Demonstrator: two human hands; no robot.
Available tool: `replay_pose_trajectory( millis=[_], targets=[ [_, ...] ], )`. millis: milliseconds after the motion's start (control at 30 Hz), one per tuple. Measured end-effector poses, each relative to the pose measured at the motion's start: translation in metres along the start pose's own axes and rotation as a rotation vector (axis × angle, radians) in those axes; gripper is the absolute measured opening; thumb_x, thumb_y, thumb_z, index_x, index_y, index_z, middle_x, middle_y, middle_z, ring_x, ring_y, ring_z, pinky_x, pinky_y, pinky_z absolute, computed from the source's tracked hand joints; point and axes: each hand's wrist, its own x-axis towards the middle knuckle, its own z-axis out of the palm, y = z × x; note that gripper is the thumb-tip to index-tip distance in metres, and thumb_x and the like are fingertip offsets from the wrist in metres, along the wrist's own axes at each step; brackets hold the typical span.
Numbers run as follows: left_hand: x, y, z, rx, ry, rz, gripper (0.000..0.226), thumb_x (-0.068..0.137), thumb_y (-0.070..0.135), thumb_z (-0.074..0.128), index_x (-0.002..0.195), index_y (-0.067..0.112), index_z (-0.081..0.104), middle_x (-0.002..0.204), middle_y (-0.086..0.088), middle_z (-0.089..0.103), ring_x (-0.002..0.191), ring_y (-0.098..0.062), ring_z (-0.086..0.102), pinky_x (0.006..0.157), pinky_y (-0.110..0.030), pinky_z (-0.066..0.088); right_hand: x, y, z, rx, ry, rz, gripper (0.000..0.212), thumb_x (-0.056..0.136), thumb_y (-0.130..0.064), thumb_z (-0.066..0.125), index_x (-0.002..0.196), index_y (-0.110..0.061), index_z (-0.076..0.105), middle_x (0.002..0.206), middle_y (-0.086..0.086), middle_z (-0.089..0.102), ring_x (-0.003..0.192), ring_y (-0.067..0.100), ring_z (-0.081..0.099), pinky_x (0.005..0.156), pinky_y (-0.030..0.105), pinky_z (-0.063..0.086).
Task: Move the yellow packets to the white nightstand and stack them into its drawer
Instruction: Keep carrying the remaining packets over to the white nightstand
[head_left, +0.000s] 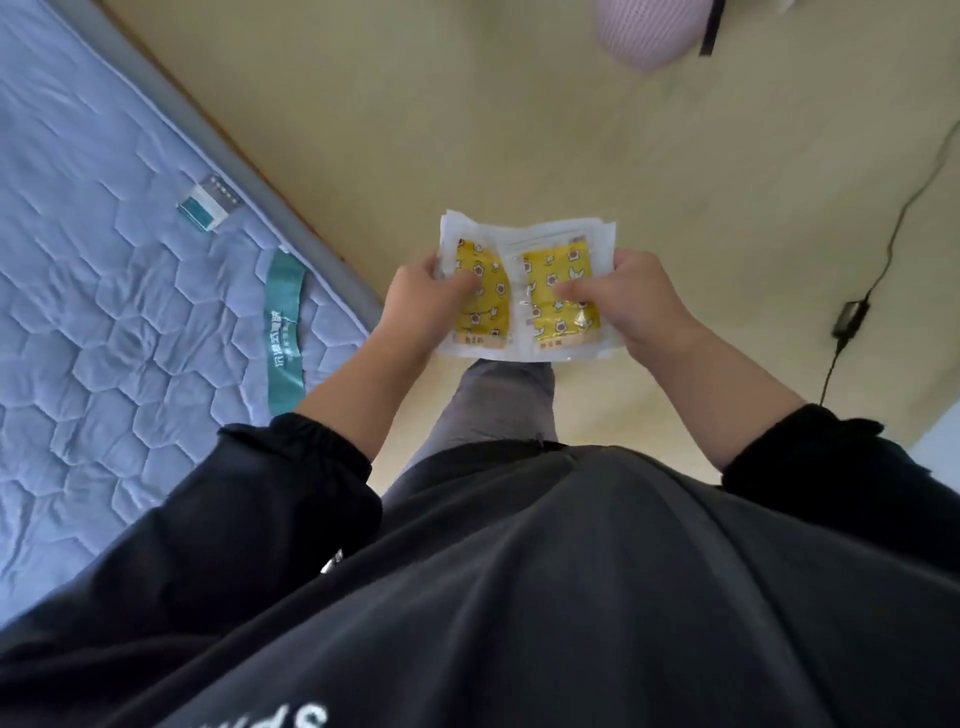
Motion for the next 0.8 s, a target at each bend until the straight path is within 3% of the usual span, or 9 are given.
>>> replay_pose_trajectory(
  millis=[100, 267, 367, 567, 667, 800],
  targets=[
    [0.044, 0.041, -0.009, -0.063, 0.076, -0.027, 0.014, 0.087, 0.016, 0.060, 0.080, 0.029, 0.059, 0.085, 0.005, 0.070, 0.083, -0.018, 0.071, 0.078, -0.038, 0.059, 0.052, -0.066, 0.005, -0.113, -0.064, -0.064, 0.019, 0.074, -0.001, 0.075, 0.093, -0.005, 0.071, 0.085, 0.006, 0.073, 0.074, 0.018, 0.072, 0.070, 0.033, 0.058],
    [0.088, 0.095, -0.040, -0.193, 0.226, -0.080, 0.013, 0.087, 0.017, 0.060, 0.081, 0.028, 0.058, 0.087, 0.003, 0.070, 0.081, -0.018, 0.071, 0.079, -0.039, 0.059, 0.112, -0.152, 0.032, -0.262, -0.180, -0.117, 0.024, 0.073, -0.009, 0.079, 0.094, -0.007, 0.070, 0.086, 0.004, 0.073, 0.079, 0.019, 0.072, 0.078, 0.037, 0.058],
    [0.111, 0.118, -0.064, -0.279, 0.328, -0.114, 0.012, 0.087, 0.016, 0.060, 0.082, 0.027, 0.058, 0.093, -0.001, 0.071, 0.084, -0.020, 0.071, 0.079, -0.040, 0.059, 0.141, -0.197, 0.058, -0.302, -0.271, -0.131, 0.021, 0.072, -0.007, 0.079, 0.090, -0.010, 0.069, 0.086, 0.004, 0.073, 0.077, 0.018, 0.071, 0.076, 0.037, 0.059],
    [0.173, 0.175, -0.108, -0.488, 0.467, -0.148, 0.013, 0.089, 0.013, 0.060, 0.088, 0.026, 0.059, 0.086, 0.006, 0.070, 0.073, -0.009, 0.070, 0.065, -0.028, 0.058, 0.221, -0.297, 0.112, -0.434, -0.420, -0.157, 0.031, 0.064, -0.012, 0.083, 0.093, -0.009, 0.069, 0.088, 0.004, 0.074, 0.082, 0.023, 0.072, 0.083, 0.047, 0.057],
    [0.212, 0.217, -0.132, -0.559, 0.556, -0.155, 0.010, 0.089, 0.013, 0.060, 0.096, 0.021, 0.061, 0.089, 0.003, 0.071, 0.076, -0.011, 0.071, 0.065, -0.029, 0.058, 0.263, -0.359, 0.139, -0.477, -0.516, -0.182, 0.026, 0.065, -0.009, 0.082, 0.088, -0.011, 0.070, 0.086, 0.005, 0.074, 0.081, 0.023, 0.072, 0.082, 0.048, 0.057],
    [0.258, 0.278, -0.165, -0.618, 0.640, -0.143, 0.007, 0.091, 0.016, 0.058, 0.090, 0.024, 0.058, 0.094, 0.000, 0.071, 0.081, -0.015, 0.071, 0.067, -0.029, 0.060, 0.307, -0.447, 0.172, -0.579, -0.584, -0.258, 0.047, 0.056, -0.019, 0.085, 0.095, 0.001, 0.066, 0.089, 0.011, 0.073, 0.085, 0.029, 0.071, 0.084, 0.052, 0.055]
  ],
)
